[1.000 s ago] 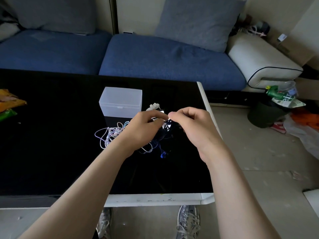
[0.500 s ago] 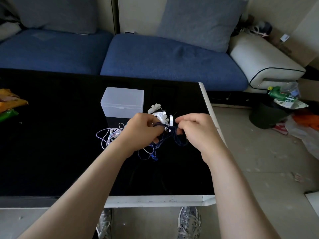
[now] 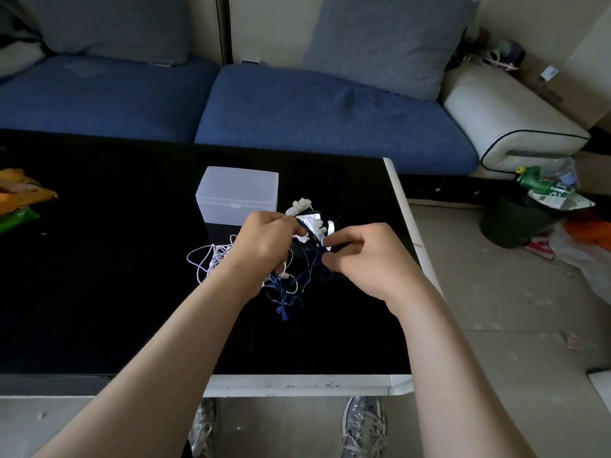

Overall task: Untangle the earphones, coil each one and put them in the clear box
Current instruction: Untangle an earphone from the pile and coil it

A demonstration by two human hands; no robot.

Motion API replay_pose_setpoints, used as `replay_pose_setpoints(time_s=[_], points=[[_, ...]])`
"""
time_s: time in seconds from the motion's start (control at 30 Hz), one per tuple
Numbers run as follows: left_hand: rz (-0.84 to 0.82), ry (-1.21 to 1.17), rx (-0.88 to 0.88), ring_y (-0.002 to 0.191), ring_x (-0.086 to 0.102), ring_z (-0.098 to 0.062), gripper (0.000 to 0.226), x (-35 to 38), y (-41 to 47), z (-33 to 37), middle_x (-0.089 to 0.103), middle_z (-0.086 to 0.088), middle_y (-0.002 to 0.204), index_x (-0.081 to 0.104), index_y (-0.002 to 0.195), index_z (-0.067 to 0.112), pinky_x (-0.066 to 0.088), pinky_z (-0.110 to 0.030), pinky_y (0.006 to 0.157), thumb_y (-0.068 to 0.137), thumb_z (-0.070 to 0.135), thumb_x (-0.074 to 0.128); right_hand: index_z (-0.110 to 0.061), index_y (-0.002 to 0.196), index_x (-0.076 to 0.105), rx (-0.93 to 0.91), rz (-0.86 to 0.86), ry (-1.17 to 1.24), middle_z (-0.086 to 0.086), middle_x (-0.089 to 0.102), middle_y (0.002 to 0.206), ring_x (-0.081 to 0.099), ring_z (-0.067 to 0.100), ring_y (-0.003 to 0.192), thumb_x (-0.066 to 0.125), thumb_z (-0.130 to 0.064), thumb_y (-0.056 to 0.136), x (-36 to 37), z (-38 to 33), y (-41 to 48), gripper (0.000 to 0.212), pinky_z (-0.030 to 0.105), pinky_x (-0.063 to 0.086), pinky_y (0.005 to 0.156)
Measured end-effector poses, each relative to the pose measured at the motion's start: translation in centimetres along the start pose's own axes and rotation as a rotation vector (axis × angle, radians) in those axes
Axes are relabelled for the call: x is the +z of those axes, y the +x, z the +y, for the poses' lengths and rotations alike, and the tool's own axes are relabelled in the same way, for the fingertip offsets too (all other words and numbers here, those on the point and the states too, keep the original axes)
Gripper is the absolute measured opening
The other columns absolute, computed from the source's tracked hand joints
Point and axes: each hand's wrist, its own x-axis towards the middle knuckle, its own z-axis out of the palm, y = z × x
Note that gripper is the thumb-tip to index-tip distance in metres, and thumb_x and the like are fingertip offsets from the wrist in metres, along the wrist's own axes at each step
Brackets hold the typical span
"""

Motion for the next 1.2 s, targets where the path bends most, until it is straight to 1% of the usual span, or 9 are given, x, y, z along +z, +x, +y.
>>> replay_pose_setpoints(time_s=[0.17,0.33,0.53,0.73,0.83,0.9,1.07,1.13,1.2], points=[[0.150,0.114,0.038,0.045,0.036,-0.013,0.028,0.1,0.1,-0.3,0.040,0.011,0.043,0.075,0.090,0.003,0.032,-0.020,0.046,0.096,0.025,0.059,-0.039,0.085,0.076,-0.065,0.092,-0.196,-0.018,0.073,0.074,0.068,0.007,0.090,0.079,-0.036,0.081,0.4,-0.7,-0.5,0.006,0.047,0.050,0.102],[0.233,0.283,0.123,0.053,0.044,-0.017,0.061,0.4,0.3,-0.8,0.047,-0.004,0.056,0.070,0.085,-0.006,0.035,-0.027,0.053,0.095,0.052,0.059,-0.025,0.085,0.076,-0.096,0.146,0.070,-0.006,0.075,0.070,0.069,0.003,0.064,0.084,-0.034,0.083,0.4,-0.8,-0.1,0.012,0.023,0.050,0.066],[0.015,0.180,0.145,0.044,0.047,-0.006,0.040,0.5,0.5,-0.6,0.070,-0.002,0.064,0.079,0.079,0.021,0.039,-0.023,0.052,0.105,0.040,0.055,-0.016,0.102,0.081,-0.093,0.103,0.424,0.003,0.081,0.080,0.074,0.006,0.071,0.076,-0.019,0.097,-0.2,-1.0,0.0,0.007,0.019,0.057,0.068],[-0.212,-0.122,0.040,0.060,0.056,-0.018,0.026,0.4,-0.2,0.3,0.074,-0.008,0.093,0.082,0.103,0.021,0.049,-0.032,0.057,0.105,0.031,0.058,-0.023,0.106,0.083,-0.153,0.005,0.374,-0.009,0.079,0.083,0.074,0.004,0.082,0.063,-0.024,0.106,-0.3,-0.9,0.0,0.020,0.013,0.054,0.077],[-0.183,-0.178,0.036,0.058,0.057,-0.020,0.022,0.4,-0.1,0.4,0.076,-0.013,0.100,0.079,0.111,0.020,0.047,-0.031,0.053,0.105,0.029,0.059,-0.028,0.106,0.080,-0.130,0.006,0.403,-0.007,0.078,0.084,0.073,0.004,0.082,0.072,-0.024,0.097,-0.3,-1.2,0.0,0.013,0.015,0.053,0.074],[-0.098,-0.171,0.021,0.054,0.054,-0.019,0.022,0.2,0.0,0.2,0.075,-0.012,0.092,0.077,0.108,0.011,0.045,-0.031,0.053,0.103,0.024,0.059,-0.032,0.114,0.075,-0.104,0.076,0.418,-0.007,0.073,0.080,0.070,0.004,0.072,0.078,-0.014,0.089,-0.2,-1.0,0.2,0.031,0.019,0.052,0.069],[-0.011,-0.125,-0.071,0.066,0.063,-0.025,0.035,-0.3,0.5,-0.3,0.075,-0.015,0.079,0.070,0.075,0.004,0.062,-0.041,0.076,0.097,0.031,0.063,-0.028,0.107,0.076,-0.156,0.284,0.540,-0.010,0.065,0.066,0.059,0.009,0.057,0.072,-0.008,0.094,-0.1,-0.3,1.0,0.024,0.029,0.053,0.066],[-0.044,-0.134,-0.105,0.077,0.073,-0.031,0.038,-0.1,0.4,-0.1,0.070,-0.012,0.070,0.062,0.075,0.009,0.064,-0.044,0.088,0.098,0.038,0.064,-0.028,0.101,0.077,-0.201,0.345,0.479,-0.015,0.061,0.065,0.057,0.006,0.061,0.076,-0.010,0.091,0.0,-0.1,1.1,0.020,0.025,0.051,0.067],[-0.077,-0.179,-0.118,0.075,0.076,-0.031,0.034,0.2,0.2,0.1,0.059,-0.008,0.069,0.061,0.083,0.009,0.065,-0.050,0.085,0.099,0.038,0.066,-0.030,0.100,0.076,-0.252,0.360,0.383,-0.021,0.061,0.073,0.057,-0.001,0.064,0.084,-0.018,0.084,0.2,-0.1,1.0,0.021,0.014,0.046,0.066]])
